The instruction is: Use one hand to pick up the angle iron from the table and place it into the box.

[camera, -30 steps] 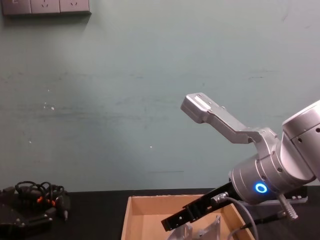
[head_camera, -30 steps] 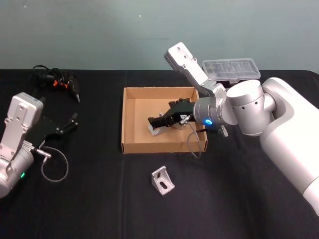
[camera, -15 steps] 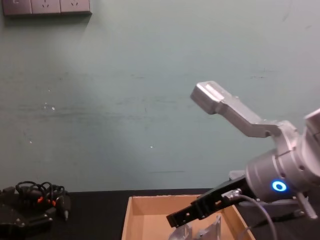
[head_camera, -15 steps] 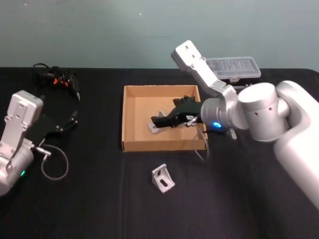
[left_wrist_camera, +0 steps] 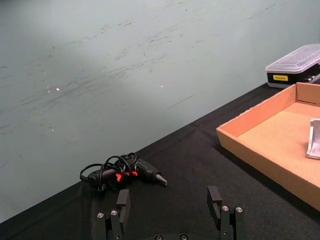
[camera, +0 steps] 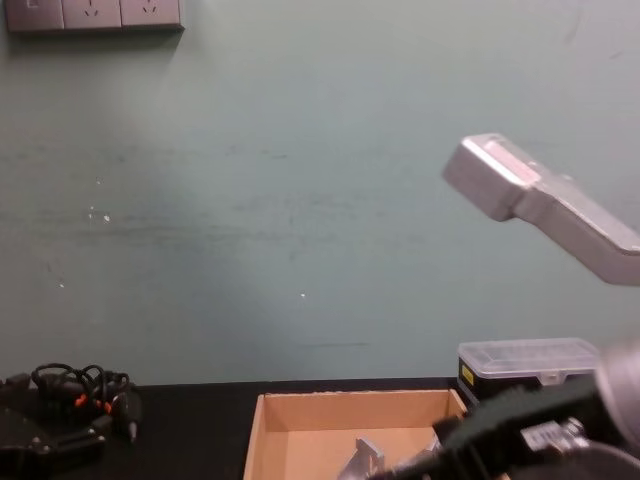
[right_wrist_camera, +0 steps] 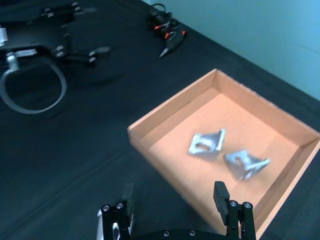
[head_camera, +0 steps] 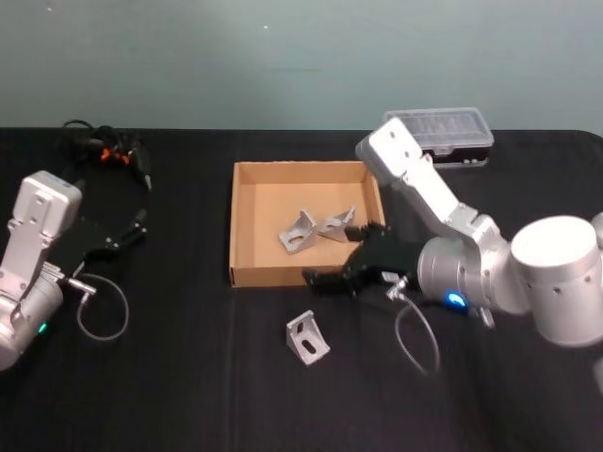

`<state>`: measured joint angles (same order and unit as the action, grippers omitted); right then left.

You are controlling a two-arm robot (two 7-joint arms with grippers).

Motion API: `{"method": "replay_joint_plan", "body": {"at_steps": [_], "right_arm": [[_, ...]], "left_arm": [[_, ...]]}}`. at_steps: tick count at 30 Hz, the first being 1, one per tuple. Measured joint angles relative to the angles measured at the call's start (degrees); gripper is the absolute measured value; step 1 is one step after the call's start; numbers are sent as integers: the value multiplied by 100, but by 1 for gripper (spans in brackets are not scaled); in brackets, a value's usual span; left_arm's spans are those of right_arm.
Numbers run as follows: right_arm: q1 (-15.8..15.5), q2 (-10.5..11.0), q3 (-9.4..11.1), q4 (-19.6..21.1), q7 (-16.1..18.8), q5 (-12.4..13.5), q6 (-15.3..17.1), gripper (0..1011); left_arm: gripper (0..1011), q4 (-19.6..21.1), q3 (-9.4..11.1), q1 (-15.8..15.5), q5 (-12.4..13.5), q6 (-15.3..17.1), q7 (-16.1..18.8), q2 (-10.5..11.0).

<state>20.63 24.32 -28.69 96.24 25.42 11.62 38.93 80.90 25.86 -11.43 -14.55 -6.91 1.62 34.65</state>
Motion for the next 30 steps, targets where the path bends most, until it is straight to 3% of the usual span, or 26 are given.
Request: {"method": "replay_joint_plan", "body": {"at_steps": [5, 11, 18, 30], "right_arm": [[-551, 210, 156, 606, -100, 68, 79, 1003], [-897, 287, 197, 925, -146, 91, 155, 1003], [-973, 226, 122, 954, -153, 55, 216, 1003], [-828, -6, -88, 668, -93, -70, 410, 1003]], "left_arm": [[1011, 0, 0, 0, 0, 0, 0, 0], [1011, 0, 0, 0, 0, 0, 0, 0], [1011, 0, 0, 0, 0, 0, 0, 0], [1011, 0, 0, 0, 0, 0, 0, 0]]}}
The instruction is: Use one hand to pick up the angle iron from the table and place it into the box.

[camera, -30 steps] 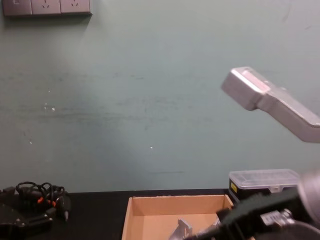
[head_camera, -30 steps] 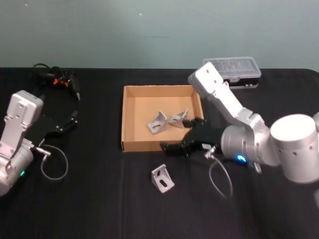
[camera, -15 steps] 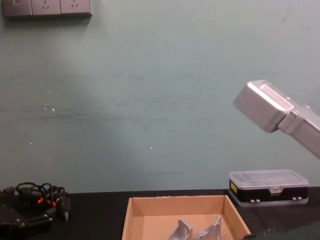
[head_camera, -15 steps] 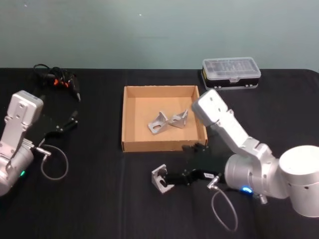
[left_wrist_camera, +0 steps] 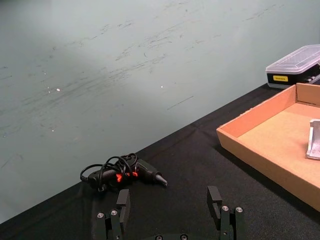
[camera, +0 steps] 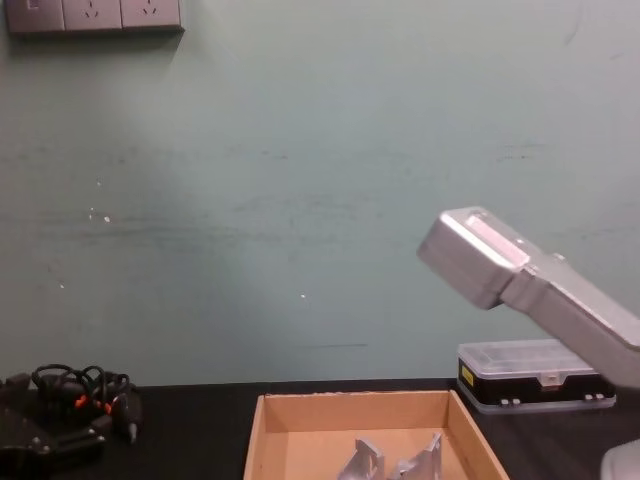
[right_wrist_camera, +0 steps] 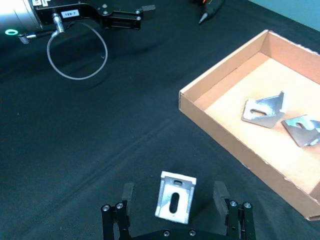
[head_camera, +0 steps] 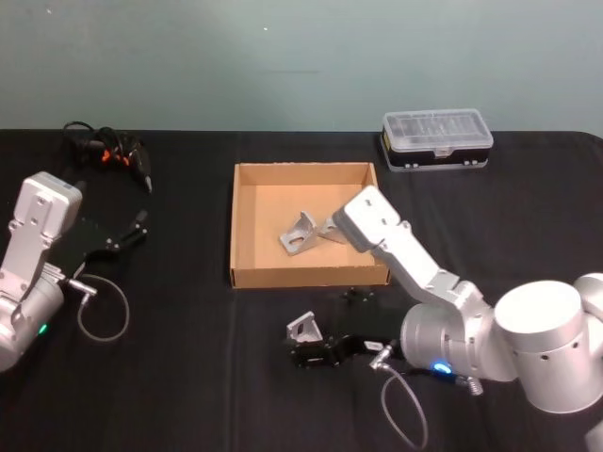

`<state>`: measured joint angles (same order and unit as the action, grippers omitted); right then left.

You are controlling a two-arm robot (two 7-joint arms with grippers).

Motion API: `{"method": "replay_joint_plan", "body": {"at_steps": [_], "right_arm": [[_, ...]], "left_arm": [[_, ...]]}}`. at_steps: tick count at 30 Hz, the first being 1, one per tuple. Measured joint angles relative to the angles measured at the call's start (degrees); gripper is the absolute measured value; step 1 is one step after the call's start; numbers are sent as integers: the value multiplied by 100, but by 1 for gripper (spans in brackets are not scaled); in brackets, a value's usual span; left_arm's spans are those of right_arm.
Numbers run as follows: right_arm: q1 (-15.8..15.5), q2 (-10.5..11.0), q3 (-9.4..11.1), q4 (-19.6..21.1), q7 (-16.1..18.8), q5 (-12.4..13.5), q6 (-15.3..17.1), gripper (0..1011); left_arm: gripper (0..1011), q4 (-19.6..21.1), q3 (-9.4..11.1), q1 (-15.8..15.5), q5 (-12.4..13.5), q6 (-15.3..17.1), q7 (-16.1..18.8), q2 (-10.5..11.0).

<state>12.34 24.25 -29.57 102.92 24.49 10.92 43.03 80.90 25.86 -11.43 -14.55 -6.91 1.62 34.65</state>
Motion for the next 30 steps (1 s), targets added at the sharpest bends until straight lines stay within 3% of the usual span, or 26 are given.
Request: {"method": "replay_joint_plan", "body": {"at_steps": [15, 30], "right_arm": [[231, -407, -184, -451, -109, -372, 275, 1003], [359, -695, -184, -804, -9, -541, 276, 1003]], "left_arm": [[1011, 0, 0, 0, 0, 0, 0, 0], [1011, 0, 0, 0, 0, 0, 0, 0]]}}
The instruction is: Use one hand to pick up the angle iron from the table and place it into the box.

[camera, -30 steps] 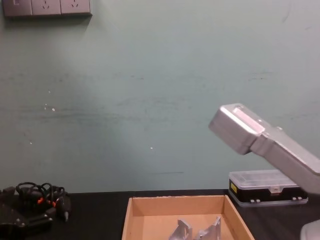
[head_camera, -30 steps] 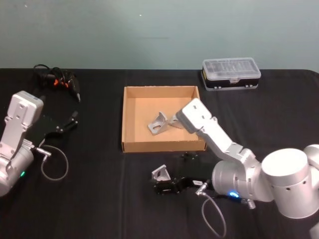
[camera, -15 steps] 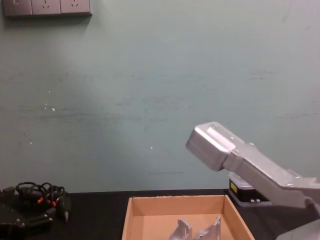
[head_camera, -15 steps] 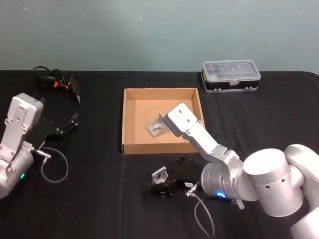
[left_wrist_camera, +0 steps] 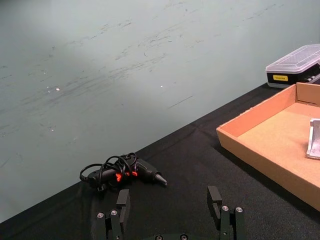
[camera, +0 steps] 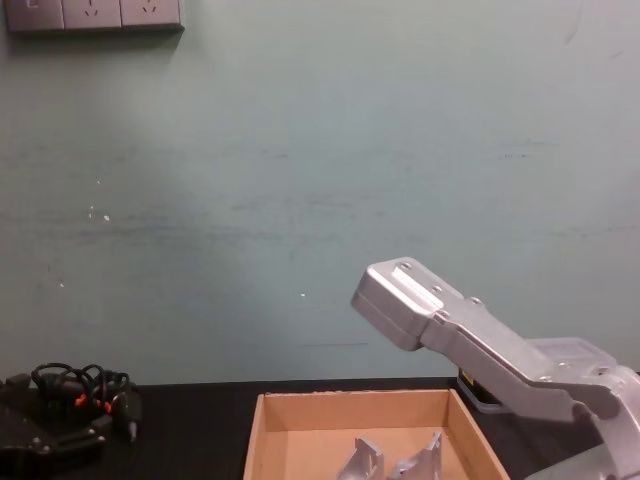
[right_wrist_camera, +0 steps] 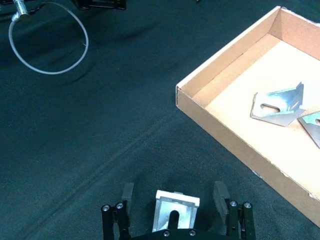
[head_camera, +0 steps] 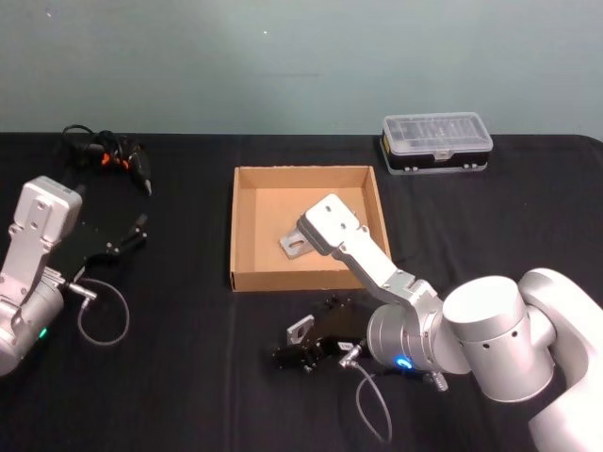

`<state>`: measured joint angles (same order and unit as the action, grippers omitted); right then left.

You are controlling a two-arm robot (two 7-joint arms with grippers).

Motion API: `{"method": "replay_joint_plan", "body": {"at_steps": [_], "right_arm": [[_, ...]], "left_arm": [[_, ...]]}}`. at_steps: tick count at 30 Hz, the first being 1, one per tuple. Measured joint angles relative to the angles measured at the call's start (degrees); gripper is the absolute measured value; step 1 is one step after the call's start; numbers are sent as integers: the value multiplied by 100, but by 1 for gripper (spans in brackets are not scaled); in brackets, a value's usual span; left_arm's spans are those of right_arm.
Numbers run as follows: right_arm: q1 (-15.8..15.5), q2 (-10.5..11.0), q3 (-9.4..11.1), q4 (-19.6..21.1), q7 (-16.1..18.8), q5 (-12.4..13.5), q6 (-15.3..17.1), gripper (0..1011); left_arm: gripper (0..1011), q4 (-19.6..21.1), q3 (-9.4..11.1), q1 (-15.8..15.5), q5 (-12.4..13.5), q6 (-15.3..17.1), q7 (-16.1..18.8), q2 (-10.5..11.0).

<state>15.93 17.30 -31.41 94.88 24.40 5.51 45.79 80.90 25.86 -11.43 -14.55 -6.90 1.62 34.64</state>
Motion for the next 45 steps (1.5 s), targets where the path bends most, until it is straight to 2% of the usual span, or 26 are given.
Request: {"method": "replay_joint_plan", "body": {"at_steps": [13, 15, 28, 29, 31, 32, 35, 45], "right_arm": [[11, -27, 9, -42, 33, -34, -26, 1003], [10, -25, 9, -35, 32, -32, -26, 979], [3, -18, 9, -22, 29, -18, -26, 651], [3, -17, 9, -20, 27, -18, -26, 583], [3, -17, 9, -20, 26, -17, -26, 541], [3, -16, 9, -19, 25, -16, -26, 486], [2, -14, 9, -17, 23, -15, -26, 452], [2, -13, 9, -15, 21, -12, -26, 452]], "left_arm": [[1011, 0, 0, 0, 0, 0, 0, 0], [1011, 0, 0, 0, 0, 0, 0, 0], [1011, 0, 0, 0, 0, 0, 0, 0], [1012, 0, 0, 0, 0, 0, 0, 0], [1011, 0, 0, 0, 0, 0, 0, 0], [1011, 0, 0, 0, 0, 0, 0, 0], [1011, 0, 0, 0, 0, 0, 0, 0], [1012, 0, 0, 0, 0, 0, 0, 0]]}}
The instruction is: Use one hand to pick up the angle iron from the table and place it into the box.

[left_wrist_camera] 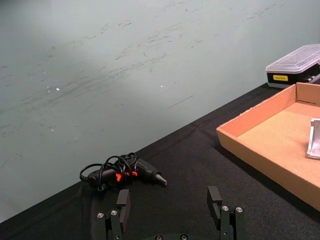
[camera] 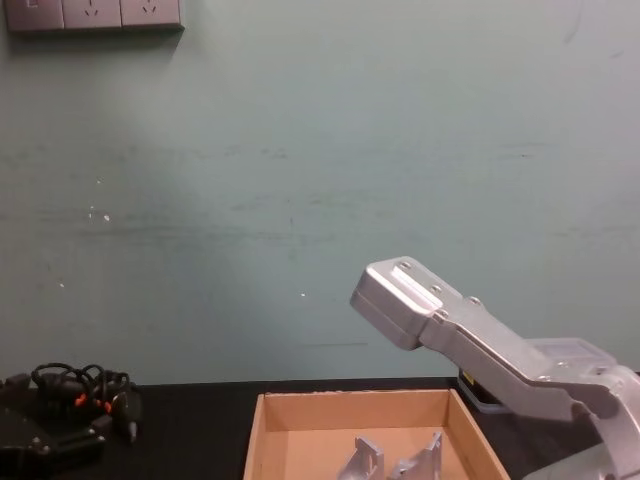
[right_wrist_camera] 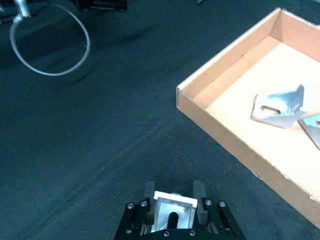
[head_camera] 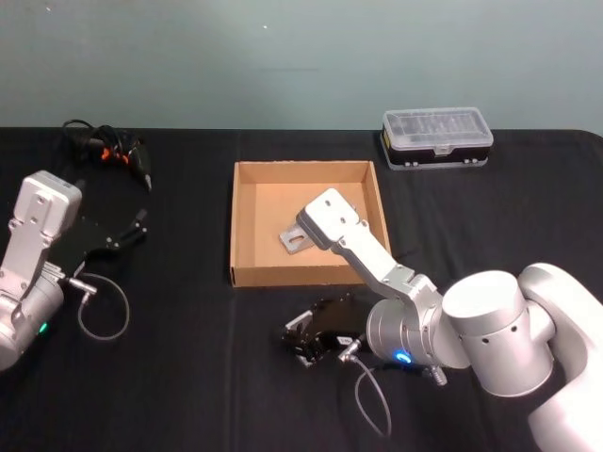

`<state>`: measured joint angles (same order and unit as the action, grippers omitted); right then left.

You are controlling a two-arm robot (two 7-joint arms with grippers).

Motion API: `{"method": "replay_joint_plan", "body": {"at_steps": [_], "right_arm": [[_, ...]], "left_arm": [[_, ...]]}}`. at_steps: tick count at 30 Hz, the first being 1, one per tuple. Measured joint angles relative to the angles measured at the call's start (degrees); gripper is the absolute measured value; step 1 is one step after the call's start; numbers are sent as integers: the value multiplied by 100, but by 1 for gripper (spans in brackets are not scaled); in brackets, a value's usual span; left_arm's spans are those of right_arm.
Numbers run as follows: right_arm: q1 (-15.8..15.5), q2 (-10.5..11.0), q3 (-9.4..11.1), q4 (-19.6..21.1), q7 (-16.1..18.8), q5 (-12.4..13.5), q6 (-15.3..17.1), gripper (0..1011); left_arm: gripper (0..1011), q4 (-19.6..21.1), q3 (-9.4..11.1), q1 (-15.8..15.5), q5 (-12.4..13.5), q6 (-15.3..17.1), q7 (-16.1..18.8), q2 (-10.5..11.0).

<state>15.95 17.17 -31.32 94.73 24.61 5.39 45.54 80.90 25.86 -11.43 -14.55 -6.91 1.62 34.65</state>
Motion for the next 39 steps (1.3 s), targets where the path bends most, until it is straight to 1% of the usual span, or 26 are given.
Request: {"method": "replay_joint_plan", "body": {"at_steps": [4, 8, 12, 13, 14, 15, 16, 18, 21, 22, 23, 24, 25, 27, 28, 29, 30, 32, 35, 36, 37, 39], "right_arm": [[-34, 63, 33, 146, 66, -48, -190, 452], [-3, 93, 94, 271, 126, -83, -288, 452], [173, 97, 149, 335, 200, -122, -361, 452], [173, 97, 149, 335, 200, -122, -361, 452], [306, 71, 177, 296, 231, -125, -384, 452], [306, 71, 177, 296, 231, -125, -384, 452], [408, 45, 199, 237, 240, -130, -406, 452], [513, 15, 225, 153, 242, -132, -427, 452], [796, -83, 301, -149, 242, -133, -498, 452], [796, -83, 301, -149, 242, -133, -498, 452], [916, -130, 334, -318, 235, -132, -529, 452], [973, -154, 347, -402, 227, -131, -550, 452], [1100, -211, 371, -609, 209, -130, -605, 452], [1217, -266, 393, -818, 193, -129, -676, 452], [1310, -317, 412, -999, 176, -123, -743, 452], [1310, -317, 412, -999, 176, -123, -743, 452], [1422, -376, 431, -1225, 155, -117, -824, 452], [1524, -437, 450, -1447, 131, -105, -904, 452], [1744, -573, 470, -1944, 94, -78, -1076, 452], [1744, -573, 470, -1944, 94, -78, -1076, 452], [1844, -636, 478, -2162, 77, -60, -1141, 452], [1967, -715, 479, -2456, 52, -52, -1234, 452]], "left_arm": [[1011, 0, 0, 0, 0, 0, 0, 0], [1011, 0, 0, 0, 0, 0, 0, 0], [1011, 0, 0, 0, 0, 0, 0, 0], [1011, 0, 0, 0, 0, 0, 0, 0], [1011, 0, 0, 0, 0, 0, 0, 0], [1011, 0, 0, 0, 0, 0, 0, 0], [1011, 0, 0, 0, 0, 0, 0, 0], [1011, 0, 0, 0, 0, 0, 0, 0], [1011, 0, 0, 0, 0, 0, 0, 0], [1012, 0, 0, 0, 0, 0, 0, 0], [1011, 0, 0, 0, 0, 0, 0, 0], [1011, 0, 0, 0, 0, 0, 0, 0], [1011, 0, 0, 0, 0, 0, 0, 0], [1011, 0, 0, 0, 0, 0, 0, 0], [1011, 0, 0, 0, 0, 0, 0, 0], [1011, 0, 0, 0, 0, 0, 0, 0], [1011, 0, 0, 0, 0, 0, 0, 0], [1011, 0, 0, 0, 0, 0, 0, 0], [1011, 0, 0, 0, 0, 0, 0, 0], [1011, 0, 0, 0, 0, 0, 0, 0], [1011, 0, 0, 0, 0, 0, 0, 0], [1011, 0, 0, 0, 0, 0, 0, 0]]}}
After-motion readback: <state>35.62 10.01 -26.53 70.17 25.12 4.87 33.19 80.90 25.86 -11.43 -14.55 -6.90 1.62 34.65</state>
